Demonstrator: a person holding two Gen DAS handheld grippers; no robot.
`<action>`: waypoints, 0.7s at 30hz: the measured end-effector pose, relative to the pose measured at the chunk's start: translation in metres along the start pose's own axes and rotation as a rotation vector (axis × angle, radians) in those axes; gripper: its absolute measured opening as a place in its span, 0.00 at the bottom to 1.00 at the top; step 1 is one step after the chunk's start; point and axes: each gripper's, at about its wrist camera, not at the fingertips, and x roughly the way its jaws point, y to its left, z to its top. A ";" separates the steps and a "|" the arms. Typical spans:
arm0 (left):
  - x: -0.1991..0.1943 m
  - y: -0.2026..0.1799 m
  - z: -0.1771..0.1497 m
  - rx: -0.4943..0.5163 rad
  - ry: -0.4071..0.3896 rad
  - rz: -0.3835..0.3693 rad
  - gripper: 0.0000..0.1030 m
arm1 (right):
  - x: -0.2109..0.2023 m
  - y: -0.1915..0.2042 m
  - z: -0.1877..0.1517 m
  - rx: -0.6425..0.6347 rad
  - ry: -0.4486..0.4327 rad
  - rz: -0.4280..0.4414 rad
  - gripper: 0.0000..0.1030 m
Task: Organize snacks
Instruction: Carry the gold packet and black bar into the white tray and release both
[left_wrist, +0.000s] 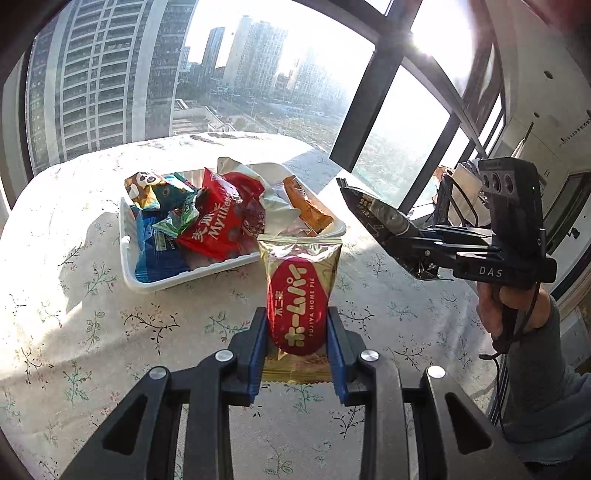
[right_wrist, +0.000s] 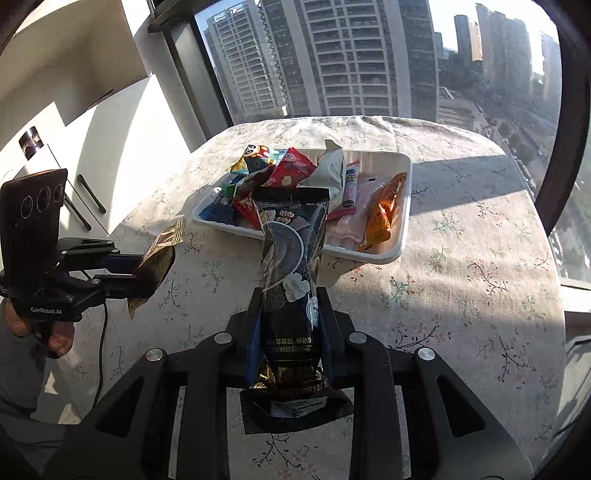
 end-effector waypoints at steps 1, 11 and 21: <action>-0.002 0.004 0.009 -0.011 -0.022 0.019 0.31 | -0.003 -0.007 0.008 0.034 -0.031 -0.005 0.23; 0.036 0.047 0.083 -0.097 -0.082 0.168 0.31 | 0.049 -0.054 0.075 0.180 -0.082 -0.059 0.23; 0.087 0.063 0.114 -0.067 -0.024 0.253 0.31 | 0.114 -0.065 0.095 0.166 -0.024 -0.114 0.23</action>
